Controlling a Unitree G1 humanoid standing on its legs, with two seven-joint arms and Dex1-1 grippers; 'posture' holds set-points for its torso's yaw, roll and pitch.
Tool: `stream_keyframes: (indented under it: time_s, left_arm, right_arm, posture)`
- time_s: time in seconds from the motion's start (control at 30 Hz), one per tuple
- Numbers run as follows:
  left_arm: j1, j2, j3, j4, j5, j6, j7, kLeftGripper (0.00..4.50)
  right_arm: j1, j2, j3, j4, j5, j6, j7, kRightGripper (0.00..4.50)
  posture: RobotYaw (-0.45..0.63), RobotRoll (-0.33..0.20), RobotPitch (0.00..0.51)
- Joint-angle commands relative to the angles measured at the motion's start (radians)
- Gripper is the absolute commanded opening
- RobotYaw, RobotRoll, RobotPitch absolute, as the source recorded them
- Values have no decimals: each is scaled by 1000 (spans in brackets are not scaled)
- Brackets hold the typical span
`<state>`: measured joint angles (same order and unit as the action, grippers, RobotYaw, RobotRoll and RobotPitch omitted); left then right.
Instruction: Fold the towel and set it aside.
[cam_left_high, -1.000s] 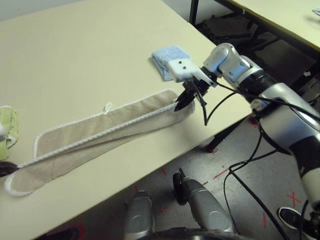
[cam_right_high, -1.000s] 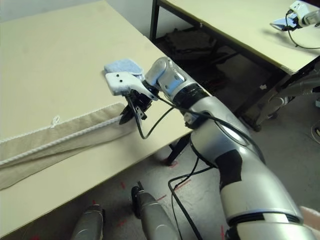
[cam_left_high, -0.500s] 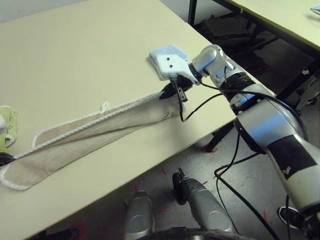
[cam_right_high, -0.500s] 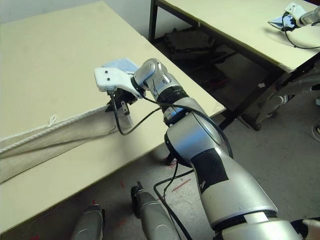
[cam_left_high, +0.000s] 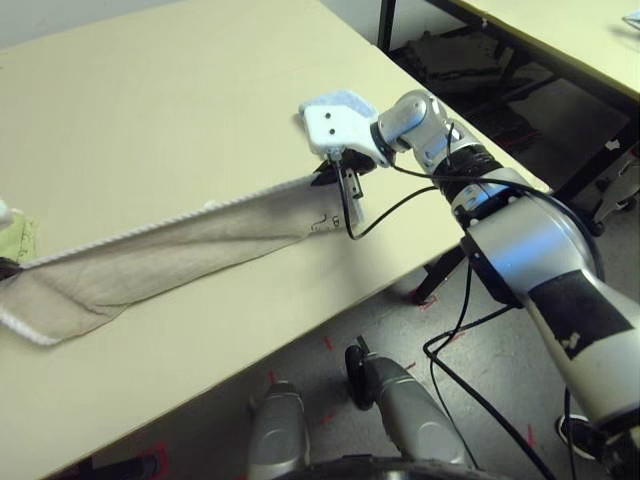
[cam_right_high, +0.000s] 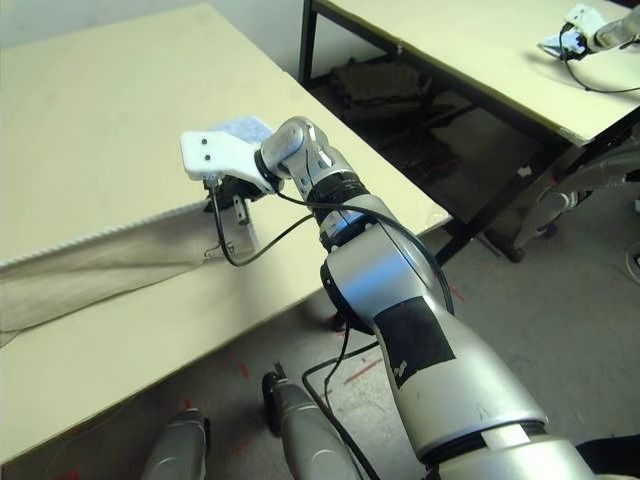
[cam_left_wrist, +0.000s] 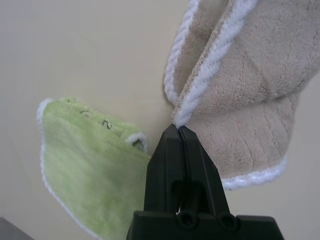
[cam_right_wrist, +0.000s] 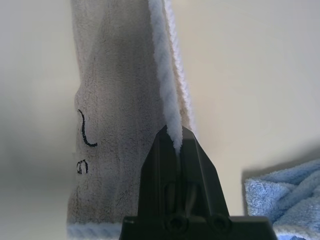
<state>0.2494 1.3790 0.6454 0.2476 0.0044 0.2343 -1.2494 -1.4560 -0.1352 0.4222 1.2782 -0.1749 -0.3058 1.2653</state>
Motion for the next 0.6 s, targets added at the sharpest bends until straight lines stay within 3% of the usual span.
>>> stream_keyframes:
  time_s: [0.03,0.3,0.37,0.4,0.43,0.6]
  left_arm:
    - [-5,-3,-32,38,18,-22,17,0]
    - [-58,0,-81,93,28,-92,75,0]
    - [-82,3,-103,114,32,-108,98,430]
    - [-92,5,-112,123,30,-109,101,646]
    - [-102,7,-122,131,28,-112,105,897]
    - [-141,11,-150,158,35,-141,128,2638]
  right_arm:
    - [-4,7,-14,12,-36,-9,-21,38]
    - [-2,13,-24,19,-81,-11,-62,38]
    - [-1,14,-24,19,-92,-12,-78,0]
    - [0,15,-25,20,-96,-9,-83,498]
    - [-1,16,-27,21,-99,-7,-89,692]
    - [-5,20,-32,23,-106,-3,-106,2559]
  posture:
    - [11,0,224]
    - [9,0,226]
    - [7,0,226]
    - [7,0,226]
    - [6,0,227]
    - [3,0,229]
